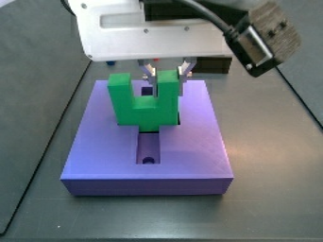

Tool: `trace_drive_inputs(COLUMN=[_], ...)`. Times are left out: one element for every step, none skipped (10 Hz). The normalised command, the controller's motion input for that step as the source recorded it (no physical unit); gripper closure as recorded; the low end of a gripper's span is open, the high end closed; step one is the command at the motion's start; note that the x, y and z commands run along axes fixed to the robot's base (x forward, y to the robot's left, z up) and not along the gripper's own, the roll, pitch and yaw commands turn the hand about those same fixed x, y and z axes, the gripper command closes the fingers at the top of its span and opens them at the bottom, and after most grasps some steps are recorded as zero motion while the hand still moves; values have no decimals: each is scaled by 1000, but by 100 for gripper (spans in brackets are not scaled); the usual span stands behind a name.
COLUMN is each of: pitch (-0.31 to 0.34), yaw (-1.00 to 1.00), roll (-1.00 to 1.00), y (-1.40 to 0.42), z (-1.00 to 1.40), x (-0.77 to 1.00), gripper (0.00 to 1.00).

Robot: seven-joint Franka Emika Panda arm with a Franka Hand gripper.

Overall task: Pick up the green object. Move up. Place the green object on the fixture. Regrasp the green object. Move to above the board. Insert the green object.
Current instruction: Insert the green object.

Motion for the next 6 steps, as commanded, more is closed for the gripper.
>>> trace_drive_inputs(pitch=[-79,-67,-74,0,-11,0], yaw=[-29,-49,-51,-49,0,0], roll=[11,17,29,101,0,0], y=[86,26,0,-31,0,0], z=[-1000,-1000,-1000,-709,0,0], x=[0,0,0,0,0,0], gripper=[100,100,100,100,100,100])
